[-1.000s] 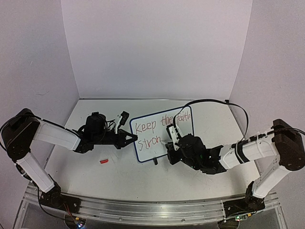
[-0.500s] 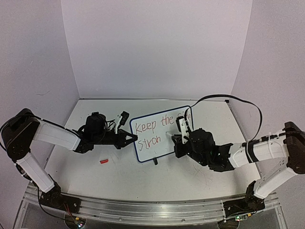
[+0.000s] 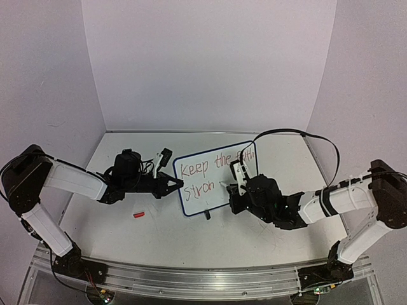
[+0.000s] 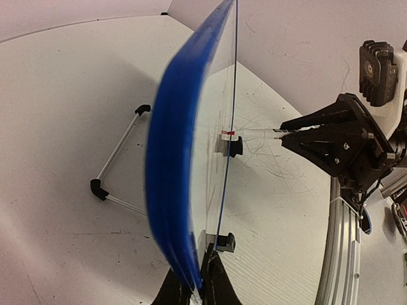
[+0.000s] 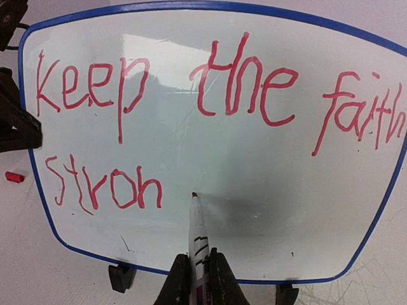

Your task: Write a sentence on the whiteboard

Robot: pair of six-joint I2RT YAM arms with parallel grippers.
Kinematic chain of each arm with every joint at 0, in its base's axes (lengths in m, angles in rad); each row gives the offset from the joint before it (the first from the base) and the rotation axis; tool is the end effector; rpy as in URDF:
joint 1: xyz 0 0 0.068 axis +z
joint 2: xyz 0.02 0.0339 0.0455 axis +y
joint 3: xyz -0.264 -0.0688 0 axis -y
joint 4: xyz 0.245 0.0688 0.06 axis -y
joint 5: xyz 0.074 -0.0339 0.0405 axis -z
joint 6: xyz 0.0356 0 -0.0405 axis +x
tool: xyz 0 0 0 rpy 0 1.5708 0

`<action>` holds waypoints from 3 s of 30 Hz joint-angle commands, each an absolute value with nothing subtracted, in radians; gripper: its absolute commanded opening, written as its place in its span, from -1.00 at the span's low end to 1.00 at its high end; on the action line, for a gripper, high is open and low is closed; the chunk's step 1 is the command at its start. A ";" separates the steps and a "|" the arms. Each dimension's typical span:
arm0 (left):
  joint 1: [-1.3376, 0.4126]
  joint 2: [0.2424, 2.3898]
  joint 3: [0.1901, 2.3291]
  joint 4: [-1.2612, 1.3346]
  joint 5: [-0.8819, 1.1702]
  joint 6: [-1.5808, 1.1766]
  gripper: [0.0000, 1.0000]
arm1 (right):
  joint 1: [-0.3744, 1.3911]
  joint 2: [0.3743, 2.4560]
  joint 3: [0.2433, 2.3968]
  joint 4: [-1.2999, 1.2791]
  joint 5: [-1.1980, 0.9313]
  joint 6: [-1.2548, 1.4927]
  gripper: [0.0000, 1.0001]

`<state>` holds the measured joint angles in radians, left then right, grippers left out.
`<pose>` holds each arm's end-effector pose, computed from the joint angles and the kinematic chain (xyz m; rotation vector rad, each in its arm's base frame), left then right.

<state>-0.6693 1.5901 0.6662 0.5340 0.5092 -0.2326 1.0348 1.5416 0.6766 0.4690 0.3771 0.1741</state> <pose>0.2385 -0.2108 0.1782 0.7891 1.9142 -1.0735 0.1725 0.2647 0.1885 -0.5873 1.8721 0.4309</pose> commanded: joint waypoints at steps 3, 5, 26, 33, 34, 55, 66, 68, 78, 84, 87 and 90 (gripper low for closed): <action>-0.646 1.585 0.653 0.456 0.338 -0.159 -1.00 | 1.034 1.561 0.730 0.495 0.439 0.181 -1.00; -0.646 1.588 0.654 0.456 0.340 -0.157 -1.00 | 1.034 1.565 0.733 0.502 0.445 0.180 -1.00; -0.646 1.582 0.653 0.456 0.338 -0.152 -1.00 | 1.035 1.588 0.740 0.512 0.349 0.152 -1.00; -0.646 1.582 0.655 0.456 0.334 -0.150 -1.00 | 1.036 1.586 0.717 0.474 0.333 0.172 -1.00; -0.646 1.583 0.655 0.456 0.335 -0.150 -1.00 | 1.036 1.586 0.715 0.469 0.330 0.174 -1.00; -0.646 1.580 0.654 0.453 0.334 -0.152 -1.00 | 1.037 1.571 0.703 0.408 0.387 0.191 -1.00; -0.646 1.569 0.650 0.449 0.333 -0.150 -1.00 | 1.036 1.555 0.702 0.438 0.442 0.201 -1.00; -0.646 1.572 0.649 0.449 0.334 -0.150 -1.00 | 1.035 1.557 0.705 0.449 0.447 0.199 -1.00; -0.646 1.577 0.647 0.449 0.342 -0.146 -1.00 | 1.034 1.561 0.721 0.504 0.444 0.175 -1.00; -0.646 1.581 0.649 0.450 0.343 -0.147 -1.00 | 1.034 1.559 0.726 0.512 0.454 0.171 -1.00; -0.646 1.580 0.649 0.449 0.344 -0.147 -1.00 | 1.034 1.557 0.726 0.513 0.456 0.171 -1.00; -0.646 1.579 0.649 0.449 0.342 -0.147 -1.00 | 1.035 1.556 0.728 0.514 0.455 0.167 -1.00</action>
